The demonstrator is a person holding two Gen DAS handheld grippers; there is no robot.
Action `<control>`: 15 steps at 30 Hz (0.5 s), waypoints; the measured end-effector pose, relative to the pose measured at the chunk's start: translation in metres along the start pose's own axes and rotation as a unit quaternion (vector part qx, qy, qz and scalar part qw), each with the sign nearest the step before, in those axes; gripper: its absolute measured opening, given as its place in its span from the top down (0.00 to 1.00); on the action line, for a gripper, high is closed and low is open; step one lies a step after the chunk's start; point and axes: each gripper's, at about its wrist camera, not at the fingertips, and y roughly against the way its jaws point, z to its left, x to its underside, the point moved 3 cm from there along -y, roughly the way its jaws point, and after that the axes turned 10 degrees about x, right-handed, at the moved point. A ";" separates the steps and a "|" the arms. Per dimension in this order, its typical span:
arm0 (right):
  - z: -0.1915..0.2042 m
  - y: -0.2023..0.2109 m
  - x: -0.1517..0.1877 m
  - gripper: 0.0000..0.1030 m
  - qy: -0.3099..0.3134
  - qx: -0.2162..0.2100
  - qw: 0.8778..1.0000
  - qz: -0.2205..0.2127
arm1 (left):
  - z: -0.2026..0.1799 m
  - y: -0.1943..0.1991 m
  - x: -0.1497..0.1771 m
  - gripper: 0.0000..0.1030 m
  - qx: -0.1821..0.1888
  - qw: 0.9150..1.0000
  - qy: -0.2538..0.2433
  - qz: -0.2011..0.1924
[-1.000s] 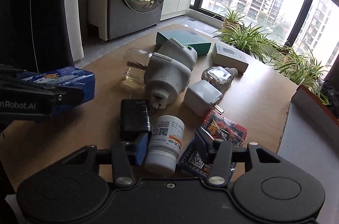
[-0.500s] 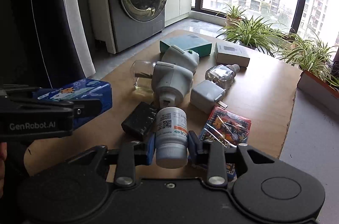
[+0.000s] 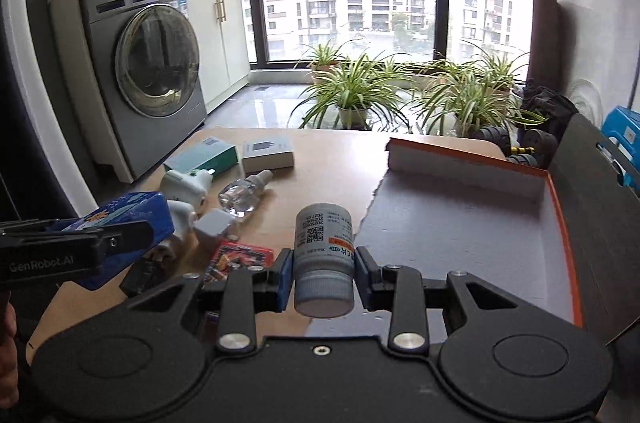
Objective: Organize rigid objects
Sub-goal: 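Carry the blue box and the pill bottle over to the orange-rimmed tray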
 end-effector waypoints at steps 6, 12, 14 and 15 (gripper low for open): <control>-0.065 0.002 -0.007 0.61 -0.050 0.046 0.998 -0.012 | -0.051 -0.041 -0.022 0.39 0.046 0.999 -0.023 0.009; -0.111 -0.006 -0.012 0.61 -0.088 0.062 0.994 -0.016 | -0.092 -0.075 -0.040 0.39 0.072 0.996 -0.051 0.011; -0.119 -0.010 -0.013 0.61 -0.094 0.064 0.993 -0.015 | -0.101 -0.084 -0.043 0.39 0.078 0.995 -0.057 0.013; -0.123 -0.013 -0.015 0.61 -0.095 0.066 0.993 -0.015 | -0.105 -0.090 -0.045 0.39 0.081 0.995 -0.060 0.017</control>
